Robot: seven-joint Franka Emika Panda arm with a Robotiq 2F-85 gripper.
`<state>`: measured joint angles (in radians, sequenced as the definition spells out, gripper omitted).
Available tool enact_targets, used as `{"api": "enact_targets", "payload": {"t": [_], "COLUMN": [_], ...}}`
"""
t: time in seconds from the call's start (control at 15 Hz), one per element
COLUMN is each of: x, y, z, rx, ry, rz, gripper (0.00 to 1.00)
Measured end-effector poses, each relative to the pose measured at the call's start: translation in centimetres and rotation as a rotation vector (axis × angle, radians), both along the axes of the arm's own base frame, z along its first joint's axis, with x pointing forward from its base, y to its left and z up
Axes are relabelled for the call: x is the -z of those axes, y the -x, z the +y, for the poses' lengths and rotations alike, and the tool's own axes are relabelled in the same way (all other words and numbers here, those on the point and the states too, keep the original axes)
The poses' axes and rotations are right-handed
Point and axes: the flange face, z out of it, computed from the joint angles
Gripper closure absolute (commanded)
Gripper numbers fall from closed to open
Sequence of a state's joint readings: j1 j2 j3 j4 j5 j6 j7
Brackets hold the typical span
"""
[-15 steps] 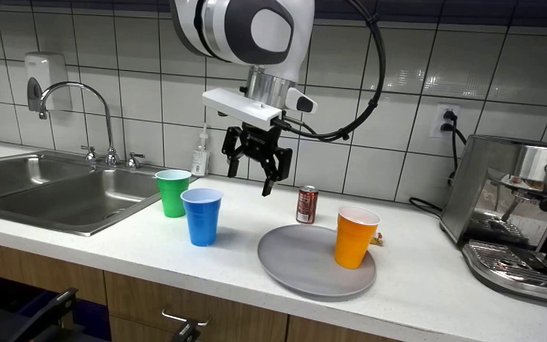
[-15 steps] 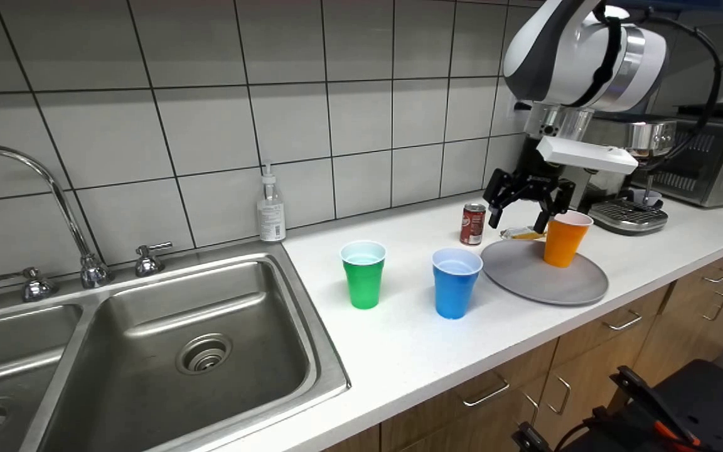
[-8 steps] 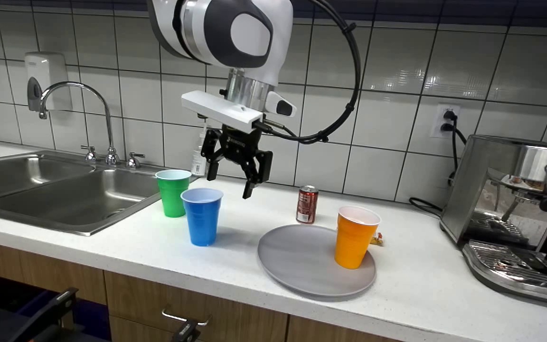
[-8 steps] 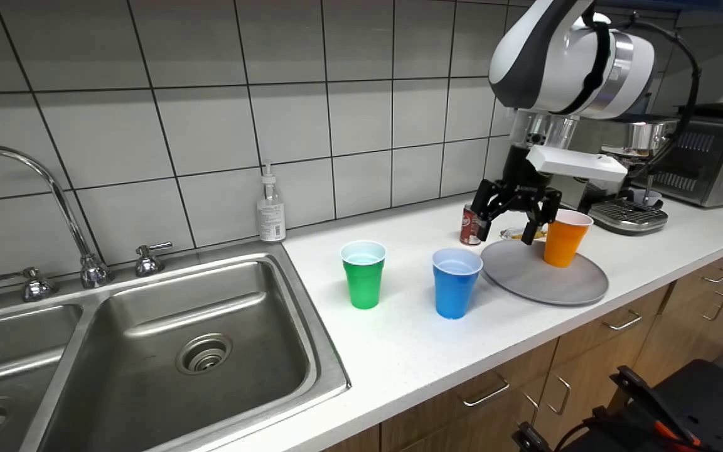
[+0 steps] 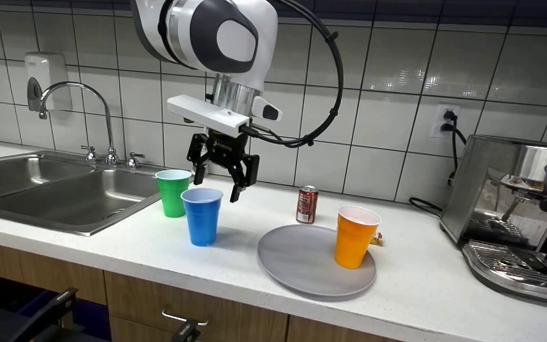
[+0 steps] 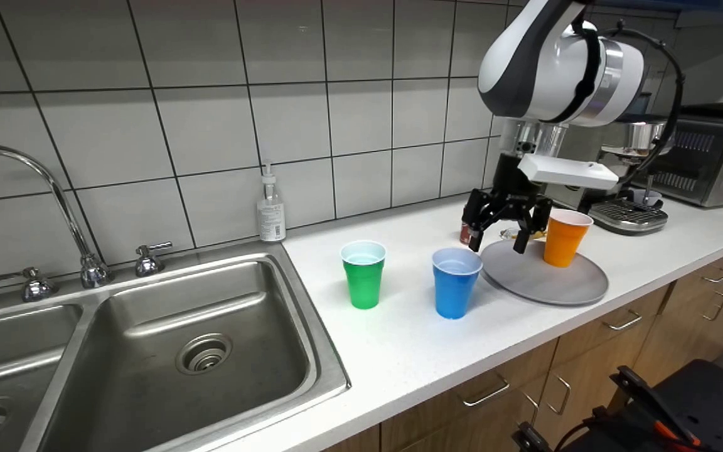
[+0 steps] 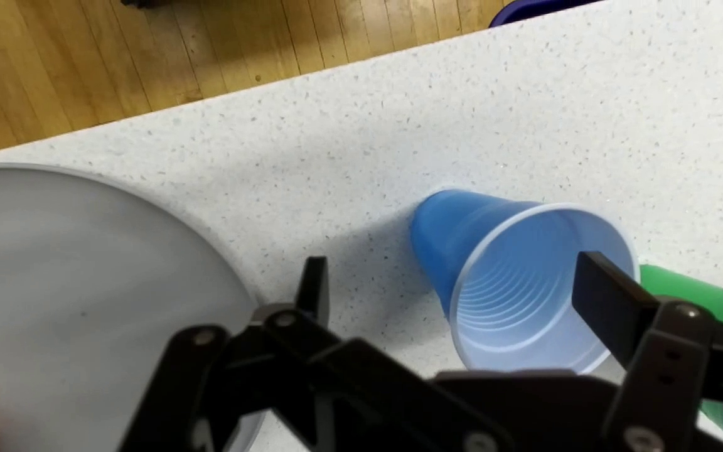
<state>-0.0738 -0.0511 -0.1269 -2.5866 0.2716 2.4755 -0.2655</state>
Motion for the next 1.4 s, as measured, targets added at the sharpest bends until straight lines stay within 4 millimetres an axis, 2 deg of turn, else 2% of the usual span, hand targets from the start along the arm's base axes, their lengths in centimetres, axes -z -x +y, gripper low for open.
{"api": "enact_targets", "payload": {"t": [0.4,1.0,1.07,1.13,1.2,1.4], "x": [0.8,3.1,3.3,3.6,3.8,4.0], "y": [-0.2,-0.5,-0.5,-0.5,-0.5,-0.5], "z": [0.5,0.8,0.8,0.8,0.8,0.9], "rx": [-0.01,-0.007,-0.006,-0.005,-0.005,-0.005], "ry": [0.012,0.035,0.039,0.04,0.041,0.04], "rz": [-0.006,-0.003,-0.002,0.0,0.002,0.007], "gripper": [0.0,0.0,0.25,0.26,0.32,0.58]}}
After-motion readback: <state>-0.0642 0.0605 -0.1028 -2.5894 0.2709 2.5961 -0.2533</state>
